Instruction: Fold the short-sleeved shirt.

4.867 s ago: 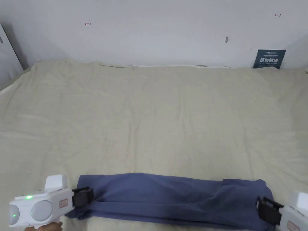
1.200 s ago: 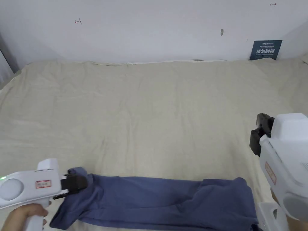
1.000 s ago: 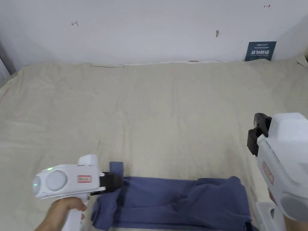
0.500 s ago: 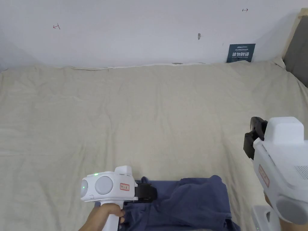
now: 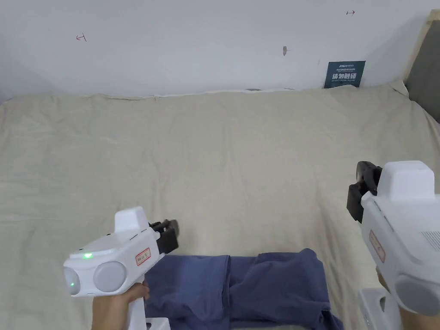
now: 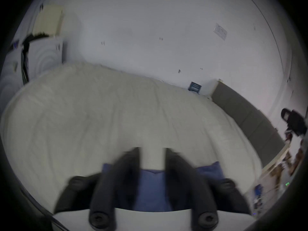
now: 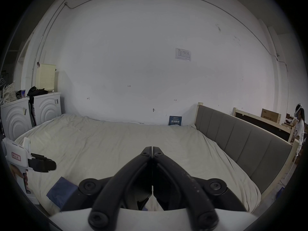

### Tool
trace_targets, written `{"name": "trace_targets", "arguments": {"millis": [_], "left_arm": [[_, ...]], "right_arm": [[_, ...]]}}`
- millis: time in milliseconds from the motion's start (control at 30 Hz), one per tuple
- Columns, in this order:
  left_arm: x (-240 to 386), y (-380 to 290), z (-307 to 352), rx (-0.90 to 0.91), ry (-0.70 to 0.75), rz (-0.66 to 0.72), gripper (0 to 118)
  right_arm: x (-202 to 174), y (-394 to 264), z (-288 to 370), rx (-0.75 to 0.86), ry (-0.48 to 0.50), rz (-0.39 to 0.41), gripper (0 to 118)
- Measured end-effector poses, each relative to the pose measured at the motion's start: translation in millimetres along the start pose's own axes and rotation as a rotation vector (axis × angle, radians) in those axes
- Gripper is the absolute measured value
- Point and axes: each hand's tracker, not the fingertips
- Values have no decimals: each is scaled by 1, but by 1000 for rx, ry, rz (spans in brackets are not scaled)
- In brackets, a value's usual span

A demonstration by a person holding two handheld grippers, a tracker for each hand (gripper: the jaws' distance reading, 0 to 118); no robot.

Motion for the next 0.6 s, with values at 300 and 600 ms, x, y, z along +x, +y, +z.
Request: {"name": "trace_targets", "arguments": {"millis": [300,600], "left_arm": [[16,-60,-28,-132,101,-204,0],[61,-118,-64,-259,-40,-227,0]], "right_arm": [[3,-3,-1,-12,-2,-4,2],[15,-10,-2,-39,-15,-8,2]]}}
